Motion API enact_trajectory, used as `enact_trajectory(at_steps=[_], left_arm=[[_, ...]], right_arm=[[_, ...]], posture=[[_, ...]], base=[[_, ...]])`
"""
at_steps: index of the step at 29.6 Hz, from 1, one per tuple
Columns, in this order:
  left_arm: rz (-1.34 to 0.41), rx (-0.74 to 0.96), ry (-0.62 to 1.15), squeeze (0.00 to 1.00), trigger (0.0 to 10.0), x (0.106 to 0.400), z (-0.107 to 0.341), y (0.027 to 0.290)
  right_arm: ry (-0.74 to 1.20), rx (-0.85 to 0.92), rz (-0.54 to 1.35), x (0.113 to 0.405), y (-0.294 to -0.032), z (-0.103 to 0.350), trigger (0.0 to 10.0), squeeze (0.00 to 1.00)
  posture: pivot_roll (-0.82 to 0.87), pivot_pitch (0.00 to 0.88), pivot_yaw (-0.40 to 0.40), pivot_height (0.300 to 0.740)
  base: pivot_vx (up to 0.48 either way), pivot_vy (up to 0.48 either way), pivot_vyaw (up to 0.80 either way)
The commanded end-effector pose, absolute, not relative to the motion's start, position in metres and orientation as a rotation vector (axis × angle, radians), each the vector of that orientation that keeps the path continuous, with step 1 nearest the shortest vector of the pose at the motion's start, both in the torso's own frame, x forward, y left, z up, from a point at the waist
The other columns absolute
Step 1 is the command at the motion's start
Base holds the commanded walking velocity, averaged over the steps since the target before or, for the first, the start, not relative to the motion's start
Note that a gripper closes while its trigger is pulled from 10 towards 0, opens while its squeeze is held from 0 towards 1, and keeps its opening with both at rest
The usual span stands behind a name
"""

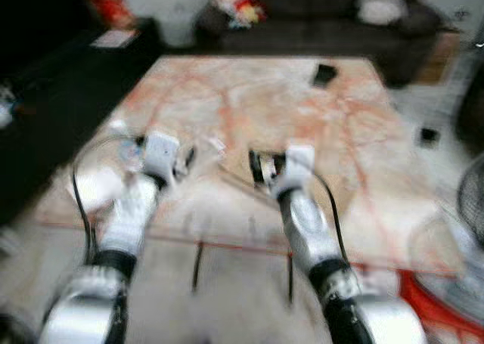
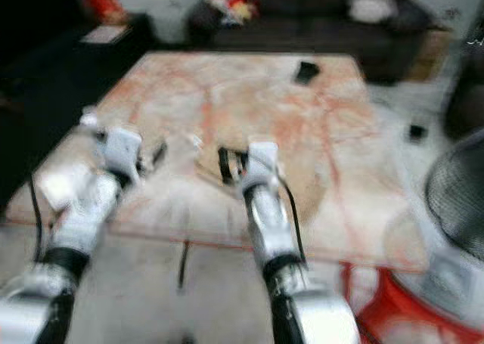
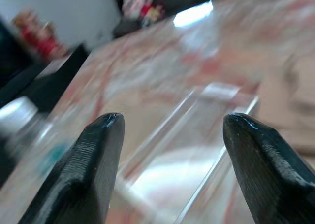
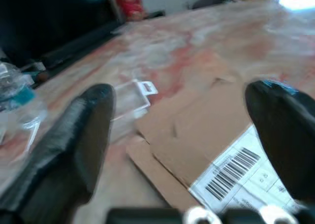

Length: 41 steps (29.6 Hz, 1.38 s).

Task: Picking trash to rubbish bin

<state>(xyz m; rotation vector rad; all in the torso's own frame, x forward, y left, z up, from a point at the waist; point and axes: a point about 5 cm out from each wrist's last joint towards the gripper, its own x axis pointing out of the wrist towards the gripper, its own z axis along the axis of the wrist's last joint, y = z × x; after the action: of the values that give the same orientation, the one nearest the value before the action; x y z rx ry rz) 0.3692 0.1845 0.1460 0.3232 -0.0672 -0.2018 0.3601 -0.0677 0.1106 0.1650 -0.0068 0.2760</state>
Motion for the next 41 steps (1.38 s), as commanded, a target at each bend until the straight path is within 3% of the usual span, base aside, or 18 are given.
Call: enact_trajectory(at_steps=[1, 9, 20, 30, 40, 41], left_arm=[[-0.204, 0.359, -0.047, 0.0, 10.0, 0.372, 0.147, 0.187], [-0.165, 0.341, -0.093, 0.0, 10.0, 0.377, 0.158, 0.189], [-0.28, 0.409, 0.007, 0.0, 10.0, 0.386, 0.16, 0.19], [-0.271, 0.498, 0.084, 0.0, 10.0, 0.393, 0.163, 0.196], [-0.241, 0.408, 0.142, 0.0, 10.0, 0.393, 0.154, 0.197], [-0.239, 0.399, 0.148, 0.0, 9.4, 0.393, 0.154, 0.197]], right_arm=[[-0.019, 0.174, 0.287, 0.36, -0.063, 0.114, 10.0, 0.0], [-0.022, 0.167, 0.288, 0.357, -0.067, 0.111, 10.0, 0.0], [-0.025, 0.152, 0.312, 0.357, -0.066, 0.113, 10.0, 0.0], [-0.01, 0.16, 0.316, 0.352, -0.065, 0.108, 10.0, 0.0], [-0.016, 0.135, 0.313, 0.351, -0.069, 0.107, 10.0, 0.0], [-0.016, 0.134, 0.313, 0.351, -0.069, 0.107, 10.0, 0.0]], posture=[[0.1, 0.072, 0.038, 0.74], [0.1, 0.137, 0.007, 0.74], [0.11, 0.2, -0.006, 0.74], [0.11, 0.208, -0.006, 0.74], [0.08, 0.191, -0.001, 0.74], [0.07, 0.188, 0.0, 0.74]], base=[[0.0, 0.0, 0.0], [0.0, 0.0, 0.0], [0.0, 0.0, 0.0], [0.0, 0.0, 0.0], [0.0, 0.0, 0.0], [0.0, 0.0, 0.0]])
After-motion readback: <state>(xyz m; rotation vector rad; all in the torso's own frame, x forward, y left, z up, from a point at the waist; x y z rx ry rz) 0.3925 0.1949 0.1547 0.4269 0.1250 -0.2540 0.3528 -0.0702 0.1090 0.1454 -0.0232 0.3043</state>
